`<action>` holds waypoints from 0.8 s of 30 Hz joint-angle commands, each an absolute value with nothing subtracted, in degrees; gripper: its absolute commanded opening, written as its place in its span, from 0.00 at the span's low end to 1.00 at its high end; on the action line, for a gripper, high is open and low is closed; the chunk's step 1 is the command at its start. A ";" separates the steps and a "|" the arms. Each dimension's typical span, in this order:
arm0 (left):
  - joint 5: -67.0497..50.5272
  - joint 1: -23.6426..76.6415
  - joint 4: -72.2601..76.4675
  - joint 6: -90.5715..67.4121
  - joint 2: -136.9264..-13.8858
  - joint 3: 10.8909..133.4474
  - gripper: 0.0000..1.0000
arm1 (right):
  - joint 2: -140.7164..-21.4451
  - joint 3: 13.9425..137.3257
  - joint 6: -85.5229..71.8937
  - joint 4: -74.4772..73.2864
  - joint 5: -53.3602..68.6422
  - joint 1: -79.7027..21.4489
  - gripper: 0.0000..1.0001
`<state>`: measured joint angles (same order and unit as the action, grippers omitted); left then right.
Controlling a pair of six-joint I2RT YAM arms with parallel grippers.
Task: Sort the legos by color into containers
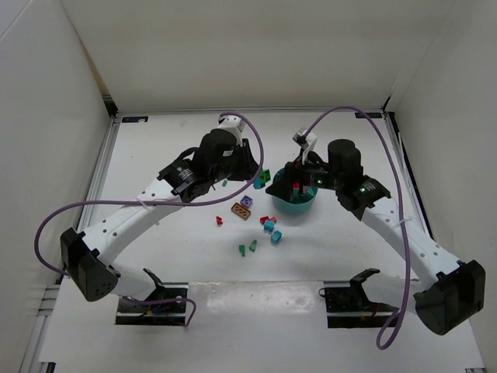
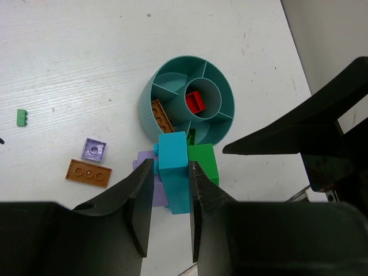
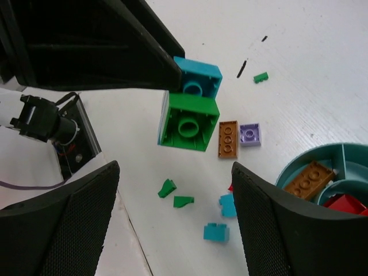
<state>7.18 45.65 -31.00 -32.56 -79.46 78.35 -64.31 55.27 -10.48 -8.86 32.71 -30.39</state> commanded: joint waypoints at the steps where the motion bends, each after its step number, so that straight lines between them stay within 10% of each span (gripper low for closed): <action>1: 8.35 46.40 -28.04 -31.73 -78.05 78.22 0.00 | -65.48 58.44 -10.28 -5.53 35.60 -30.06 0.81; 14: 8.35 47.02 -28.12 -30.76 -77.96 78.93 0.00 | -68.73 61.43 -11.07 -4.13 35.95 -31.38 0.73; 24: 8.09 47.37 -27.51 -30.41 -77.43 78.49 0.00 | -70.05 62.40 -12.22 -4.57 37.09 -31.11 0.42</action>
